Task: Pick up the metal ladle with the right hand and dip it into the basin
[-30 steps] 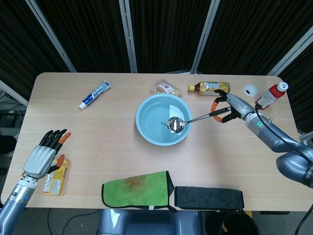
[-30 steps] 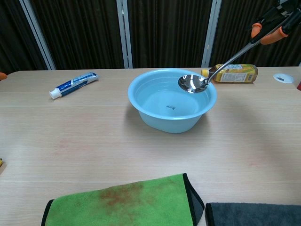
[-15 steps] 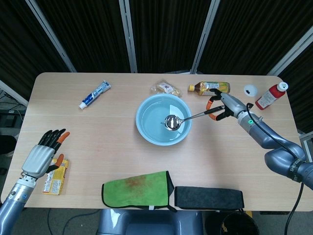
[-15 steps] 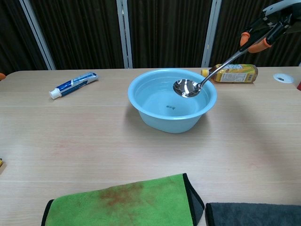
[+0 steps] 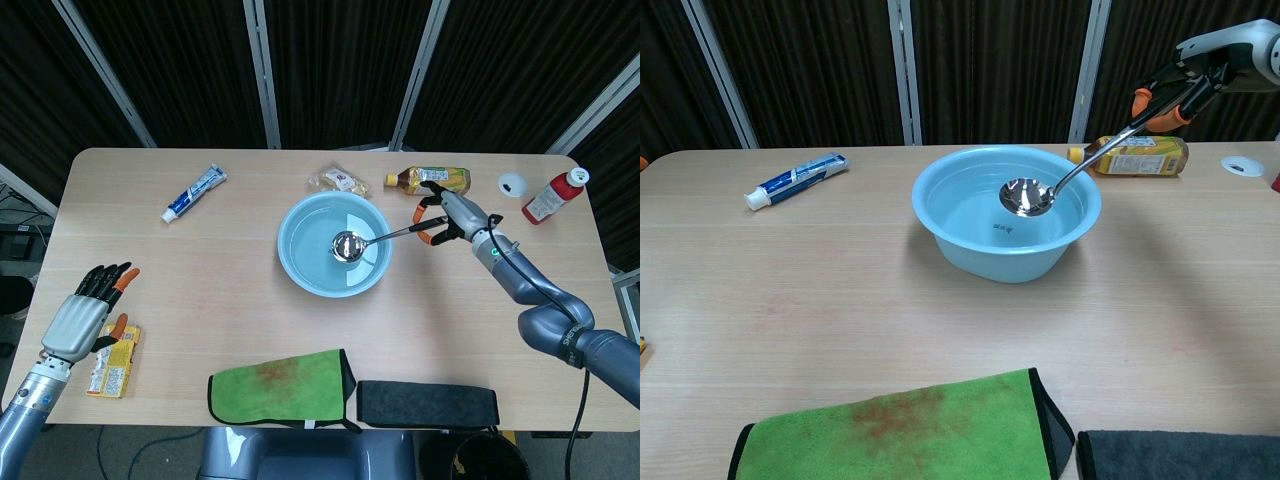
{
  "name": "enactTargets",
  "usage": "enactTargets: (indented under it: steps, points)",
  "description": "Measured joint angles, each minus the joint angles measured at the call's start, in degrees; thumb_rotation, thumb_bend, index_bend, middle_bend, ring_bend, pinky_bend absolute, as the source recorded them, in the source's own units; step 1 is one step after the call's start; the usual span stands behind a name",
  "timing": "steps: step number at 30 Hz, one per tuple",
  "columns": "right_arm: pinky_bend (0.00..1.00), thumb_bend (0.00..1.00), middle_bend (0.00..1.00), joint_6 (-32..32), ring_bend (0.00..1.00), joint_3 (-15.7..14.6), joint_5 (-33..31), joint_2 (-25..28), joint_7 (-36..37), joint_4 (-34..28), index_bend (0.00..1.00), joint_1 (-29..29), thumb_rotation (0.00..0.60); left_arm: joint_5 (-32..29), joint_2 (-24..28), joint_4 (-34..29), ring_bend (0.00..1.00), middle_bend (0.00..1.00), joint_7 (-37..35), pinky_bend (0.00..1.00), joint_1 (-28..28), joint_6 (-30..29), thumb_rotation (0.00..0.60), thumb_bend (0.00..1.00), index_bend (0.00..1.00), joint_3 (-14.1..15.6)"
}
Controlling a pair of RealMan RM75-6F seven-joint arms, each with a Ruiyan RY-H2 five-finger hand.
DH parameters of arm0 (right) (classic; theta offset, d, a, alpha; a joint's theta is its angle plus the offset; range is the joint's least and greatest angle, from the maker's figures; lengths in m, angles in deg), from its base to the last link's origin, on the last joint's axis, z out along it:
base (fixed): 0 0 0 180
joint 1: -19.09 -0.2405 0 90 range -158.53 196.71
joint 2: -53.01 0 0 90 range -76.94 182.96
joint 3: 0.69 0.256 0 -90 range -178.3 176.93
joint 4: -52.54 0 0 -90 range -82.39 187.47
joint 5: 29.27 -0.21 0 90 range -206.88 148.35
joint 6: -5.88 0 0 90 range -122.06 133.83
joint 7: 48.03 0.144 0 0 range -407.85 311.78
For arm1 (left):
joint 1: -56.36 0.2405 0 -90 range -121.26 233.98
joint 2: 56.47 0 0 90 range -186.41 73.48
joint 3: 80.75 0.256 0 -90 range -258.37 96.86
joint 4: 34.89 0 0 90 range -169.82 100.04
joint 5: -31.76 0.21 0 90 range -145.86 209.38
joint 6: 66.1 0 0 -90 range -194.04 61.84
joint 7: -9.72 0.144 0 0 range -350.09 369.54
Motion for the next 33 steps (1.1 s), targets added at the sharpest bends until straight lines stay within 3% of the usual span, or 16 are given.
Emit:
enactTargets:
  steps: [20,33]
  points:
    - [0.0,0.55,0.02,8.61,0.0,-1.48,0.06,-5.33,-2.24,3.74,0.63,3.48,0.6,-0.05,0.06,0.27,0.0,0.0,-0.91,0.0,-0.37,0.73,0.6,0.56,0.03,0.15]
    - [0.0,0.55,0.03,15.44,0.0,-2.3,-0.93,-6.68,-6.43,0.58,0.64,6.86,0.6,0.79,0.63,-0.19,0.0,0.0,-1.93,0.0,-0.25,-0.06,0.6,0.56,0.03,0.42]
